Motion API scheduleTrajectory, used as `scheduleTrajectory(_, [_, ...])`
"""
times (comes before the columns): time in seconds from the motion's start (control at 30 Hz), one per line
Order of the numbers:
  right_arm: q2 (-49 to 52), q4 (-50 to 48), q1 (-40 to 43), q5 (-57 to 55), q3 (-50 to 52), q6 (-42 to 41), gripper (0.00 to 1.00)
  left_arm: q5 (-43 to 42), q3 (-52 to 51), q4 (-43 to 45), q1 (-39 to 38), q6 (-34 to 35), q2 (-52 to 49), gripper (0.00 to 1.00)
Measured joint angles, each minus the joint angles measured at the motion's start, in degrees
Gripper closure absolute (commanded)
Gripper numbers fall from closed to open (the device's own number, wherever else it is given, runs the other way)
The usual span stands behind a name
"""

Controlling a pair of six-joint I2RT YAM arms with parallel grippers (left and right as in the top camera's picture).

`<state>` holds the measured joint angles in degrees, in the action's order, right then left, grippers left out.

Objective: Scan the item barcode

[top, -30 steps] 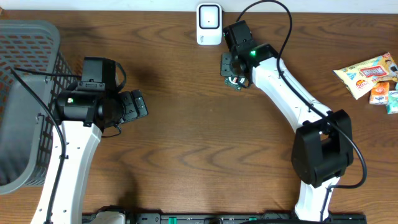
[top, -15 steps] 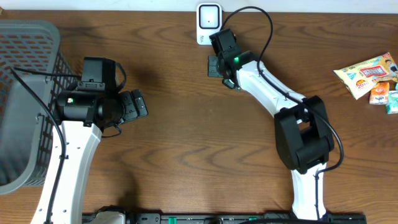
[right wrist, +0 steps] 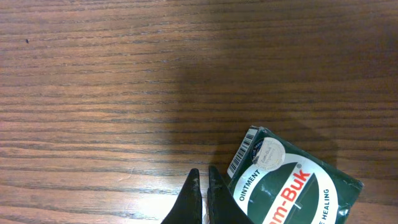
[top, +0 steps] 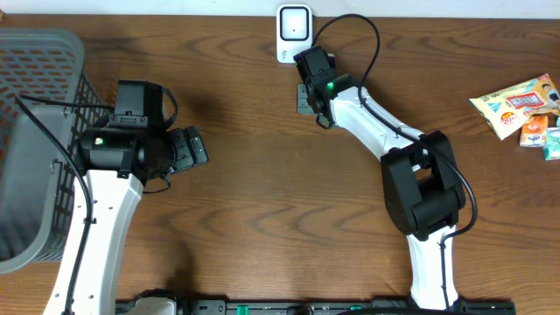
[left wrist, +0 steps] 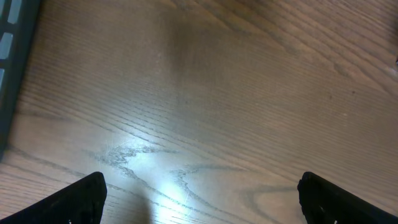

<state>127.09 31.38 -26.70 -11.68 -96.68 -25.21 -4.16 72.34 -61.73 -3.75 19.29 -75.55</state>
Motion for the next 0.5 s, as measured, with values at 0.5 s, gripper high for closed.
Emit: scheduleTrajectory(0.5, [0.0, -0.8, 0.0, -0.3, 4.4, 0.0, 0.99, 0.0, 0.0, 0.0, 0.0, 0.0, 0.0, 0.03])
